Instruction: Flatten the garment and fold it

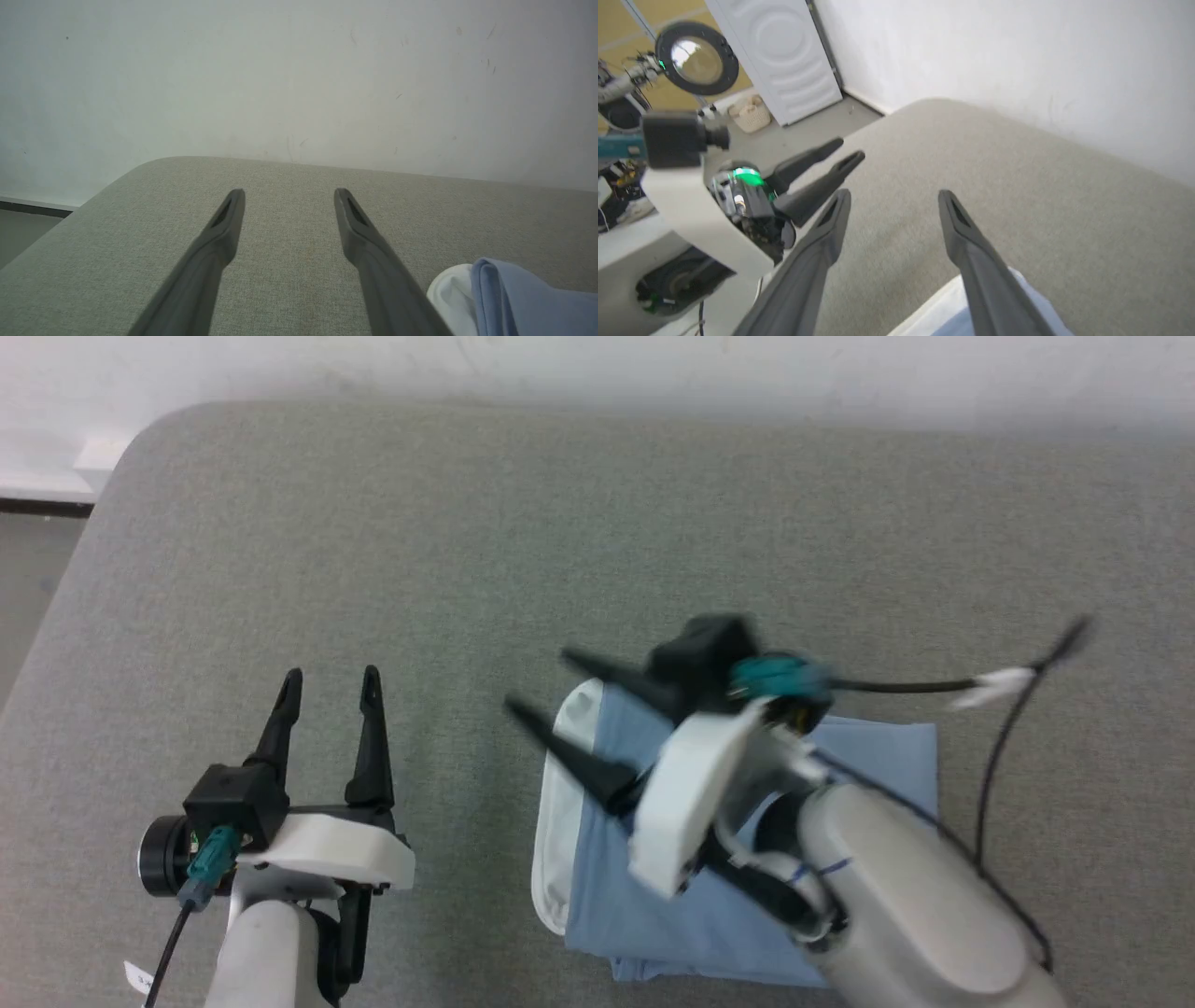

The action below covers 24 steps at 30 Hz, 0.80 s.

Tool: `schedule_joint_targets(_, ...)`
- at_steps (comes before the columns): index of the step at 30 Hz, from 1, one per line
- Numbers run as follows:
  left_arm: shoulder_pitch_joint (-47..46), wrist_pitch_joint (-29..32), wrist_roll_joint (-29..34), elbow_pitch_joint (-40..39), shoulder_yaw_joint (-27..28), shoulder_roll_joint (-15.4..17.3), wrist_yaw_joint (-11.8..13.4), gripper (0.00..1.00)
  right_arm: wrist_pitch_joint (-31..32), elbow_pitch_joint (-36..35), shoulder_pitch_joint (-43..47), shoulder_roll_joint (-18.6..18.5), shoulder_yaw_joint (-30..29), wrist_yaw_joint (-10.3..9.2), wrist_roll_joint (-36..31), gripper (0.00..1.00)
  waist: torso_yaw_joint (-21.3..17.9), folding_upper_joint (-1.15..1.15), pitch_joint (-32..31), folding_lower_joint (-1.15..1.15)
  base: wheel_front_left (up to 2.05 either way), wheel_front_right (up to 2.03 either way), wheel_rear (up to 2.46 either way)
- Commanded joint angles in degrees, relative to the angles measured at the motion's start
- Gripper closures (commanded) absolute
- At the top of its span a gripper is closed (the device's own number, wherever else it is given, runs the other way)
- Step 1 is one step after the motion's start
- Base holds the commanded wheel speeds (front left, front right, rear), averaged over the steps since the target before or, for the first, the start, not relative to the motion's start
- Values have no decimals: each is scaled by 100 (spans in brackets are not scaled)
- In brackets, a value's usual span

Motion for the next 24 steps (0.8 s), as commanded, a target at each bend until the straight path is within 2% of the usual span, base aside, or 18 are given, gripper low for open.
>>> schedule_joint_targets(1, 18, -27, 40, -15, 35, -19, -27, 0, -279, -162, 86, -10, -192, -12, -2, 0, -91, 0, -83, 0, 0, 0, 0)
schedule_joint_targets(7, 119, -27, 82, -64, 105, -12, -47, 0, -1352, -785, 878, -10, -1754, -12, -452, 0, -237, 0, -225, 0, 0, 0, 0)
schedule_joint_targets(11, 186, -27, 98, -90, 133, -13, -55, 0, -1581, -932, 1591, -10, -2898, -12, -554, 0, -294, 0, -328, 0, 0, 0, 0)
schedule_joint_targets(14, 235, -27, 99, -110, 145, -16, -57, 0, -1572, -794, 2043, -10, -3507, -12, -420, 0, -315, 0, -387, 0, 0, 0, 0)
schedule_joint_targets(18, 274, -27, 91, -138, 154, -20, -60, 0, -1246, -367, 2463, -10, -3912, -12, -398, 0, -326, 0, -406, 0, 0, 0, 0)
schedule_joint_targets(24, 234, -27, 87, -129, 139, -25, -68, 0, -453, 302, 2617, -10, -3994, -12, -306, 0, -294, 0, -363, 0, 0, 0, 0)
